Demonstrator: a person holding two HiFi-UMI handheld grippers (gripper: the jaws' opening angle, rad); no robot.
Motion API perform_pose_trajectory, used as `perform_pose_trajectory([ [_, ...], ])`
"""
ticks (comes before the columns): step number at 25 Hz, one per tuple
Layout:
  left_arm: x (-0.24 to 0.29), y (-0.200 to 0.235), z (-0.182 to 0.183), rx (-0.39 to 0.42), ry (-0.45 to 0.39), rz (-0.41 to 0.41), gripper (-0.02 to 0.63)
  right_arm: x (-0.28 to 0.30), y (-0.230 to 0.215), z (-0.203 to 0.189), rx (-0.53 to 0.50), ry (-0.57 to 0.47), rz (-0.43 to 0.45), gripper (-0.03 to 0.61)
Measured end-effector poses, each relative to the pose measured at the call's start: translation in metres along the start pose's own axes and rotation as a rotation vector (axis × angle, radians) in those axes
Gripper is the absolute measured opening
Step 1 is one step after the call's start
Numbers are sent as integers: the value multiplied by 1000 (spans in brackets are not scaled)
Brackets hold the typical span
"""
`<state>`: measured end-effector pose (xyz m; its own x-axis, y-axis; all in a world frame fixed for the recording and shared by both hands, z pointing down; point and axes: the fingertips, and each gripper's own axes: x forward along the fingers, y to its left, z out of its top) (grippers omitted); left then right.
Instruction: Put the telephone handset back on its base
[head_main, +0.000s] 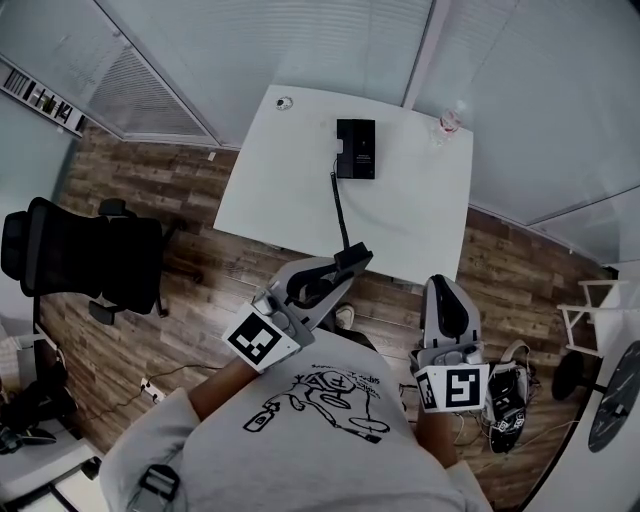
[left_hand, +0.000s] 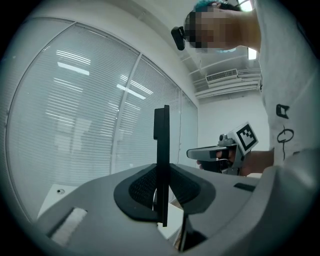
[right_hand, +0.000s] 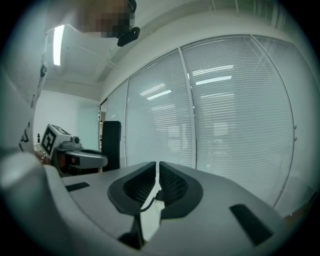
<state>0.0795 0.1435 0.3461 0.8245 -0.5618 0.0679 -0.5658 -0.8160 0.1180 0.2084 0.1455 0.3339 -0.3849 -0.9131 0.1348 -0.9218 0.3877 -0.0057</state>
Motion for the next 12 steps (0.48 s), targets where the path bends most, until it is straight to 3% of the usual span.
perform_pose_trajectory([
  [12,22,79,4,-35,4,13,69,90,-2,7,-18,29,47,17],
])
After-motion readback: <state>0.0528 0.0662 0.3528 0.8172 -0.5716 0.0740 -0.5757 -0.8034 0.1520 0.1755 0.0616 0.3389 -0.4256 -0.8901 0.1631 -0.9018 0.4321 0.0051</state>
